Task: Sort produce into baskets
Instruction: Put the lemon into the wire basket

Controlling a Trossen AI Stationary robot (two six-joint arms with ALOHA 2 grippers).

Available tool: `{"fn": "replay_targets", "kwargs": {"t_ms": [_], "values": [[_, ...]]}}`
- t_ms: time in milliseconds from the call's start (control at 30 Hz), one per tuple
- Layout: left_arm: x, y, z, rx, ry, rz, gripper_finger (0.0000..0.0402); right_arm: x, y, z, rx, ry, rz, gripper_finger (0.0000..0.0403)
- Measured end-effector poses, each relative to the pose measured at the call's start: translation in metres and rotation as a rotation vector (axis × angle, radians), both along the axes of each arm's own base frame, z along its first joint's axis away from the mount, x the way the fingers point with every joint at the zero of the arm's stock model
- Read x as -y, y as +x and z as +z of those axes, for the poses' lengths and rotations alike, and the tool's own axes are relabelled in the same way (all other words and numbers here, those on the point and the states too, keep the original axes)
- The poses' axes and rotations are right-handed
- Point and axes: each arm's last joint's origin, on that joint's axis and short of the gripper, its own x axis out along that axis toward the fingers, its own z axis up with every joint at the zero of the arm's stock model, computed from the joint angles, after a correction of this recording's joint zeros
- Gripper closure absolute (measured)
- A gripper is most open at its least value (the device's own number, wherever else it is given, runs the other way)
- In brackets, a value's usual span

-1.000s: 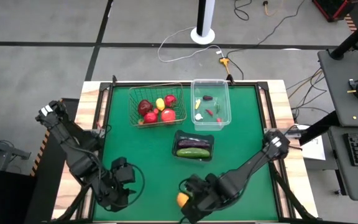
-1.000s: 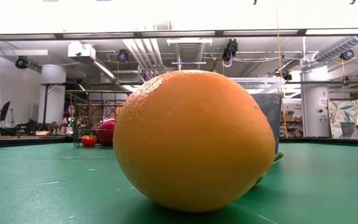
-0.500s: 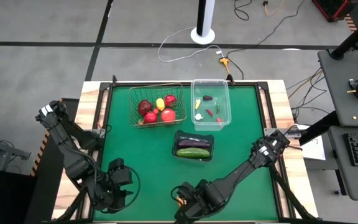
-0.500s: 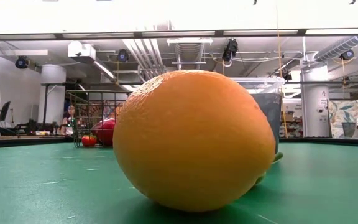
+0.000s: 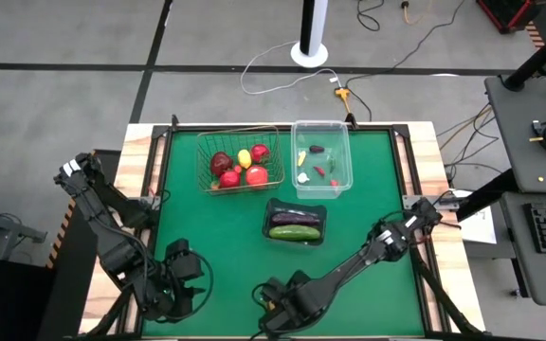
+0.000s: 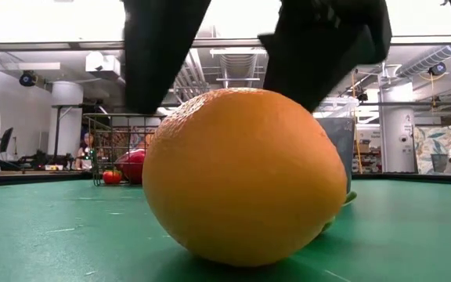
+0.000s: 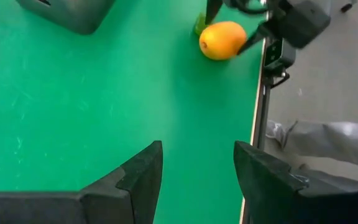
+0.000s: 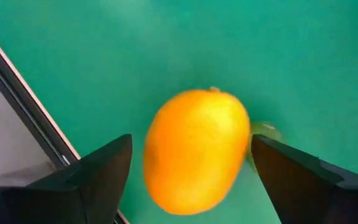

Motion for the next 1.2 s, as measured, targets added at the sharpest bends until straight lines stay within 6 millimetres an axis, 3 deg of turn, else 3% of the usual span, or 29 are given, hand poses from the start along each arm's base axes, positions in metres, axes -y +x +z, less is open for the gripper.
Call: {"fn": "replay_targets", "kwargs": {"t_ms": [267, 533, 867, 1033, 1200], "values": [[-0.001, 0.001, 0.000, 0.017, 0.012, 0.015, 0.0222, -0.003, 0.004, -0.023, -0.038, 0.011, -0.017, 0.0110], [-0.001, 0.001, 0.000, 0.027, 0.018, 0.022, 0.0222, -0.003, 0.004, -0.018, -0.024, 0.008, -0.017, 0.0151], [-0.001, 0.001, 0.001, 0.038, 0.018, 0.031, 0.0222, 0.012, 0.000, 0.039, 0.096, -0.006, -0.037, 0.0147], [-0.001, 0.001, 0.001, 0.038, 0.019, 0.031, 0.0222, 0.040, -0.004, 0.080, 0.164, -0.059, -0.065, 0.0147], [-0.002, 0.002, 0.001, 0.065, 0.041, 0.046, 0.0222, 0.089, 0.001, 0.121, 0.269, -0.148, -0.086, 0.0146]]}}
